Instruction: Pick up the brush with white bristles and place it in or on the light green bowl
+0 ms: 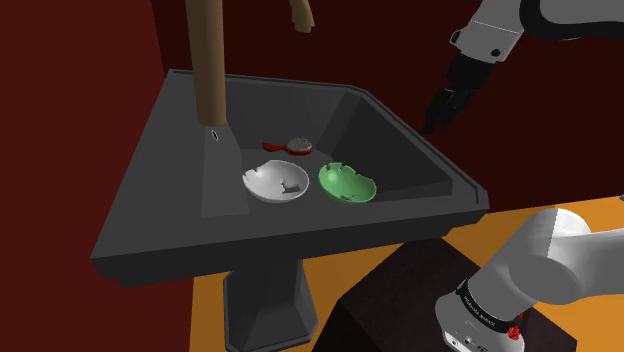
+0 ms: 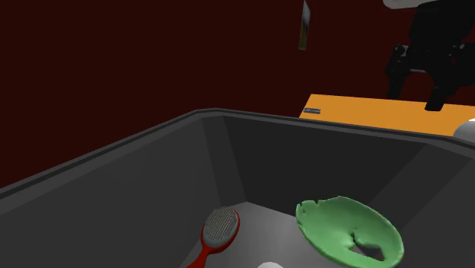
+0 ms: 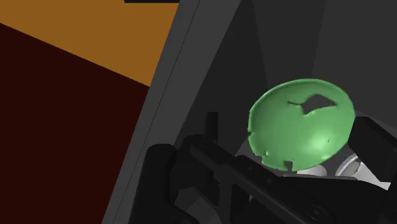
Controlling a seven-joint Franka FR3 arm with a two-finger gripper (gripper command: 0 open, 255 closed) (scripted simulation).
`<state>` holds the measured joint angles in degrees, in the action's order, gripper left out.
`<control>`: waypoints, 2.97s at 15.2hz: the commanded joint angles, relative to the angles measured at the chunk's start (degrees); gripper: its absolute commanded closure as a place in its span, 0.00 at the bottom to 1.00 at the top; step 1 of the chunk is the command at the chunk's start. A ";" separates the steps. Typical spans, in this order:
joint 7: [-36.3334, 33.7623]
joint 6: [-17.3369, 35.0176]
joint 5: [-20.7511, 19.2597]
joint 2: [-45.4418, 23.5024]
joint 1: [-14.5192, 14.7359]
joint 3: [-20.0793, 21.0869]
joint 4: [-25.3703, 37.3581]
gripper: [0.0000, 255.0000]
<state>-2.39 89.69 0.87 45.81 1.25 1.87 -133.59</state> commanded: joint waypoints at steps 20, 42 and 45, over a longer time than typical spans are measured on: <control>29.32 18.62 10.44 -41.63 5.82 -10.80 18.92 0.00; 46.03 14.76 22.11 -80.45 4.84 -6.14 55.73 0.00; 46.17 15.83 22.24 -80.59 5.10 -6.09 54.81 0.00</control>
<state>43.66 104.23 22.96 -33.02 5.94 -4.52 -77.60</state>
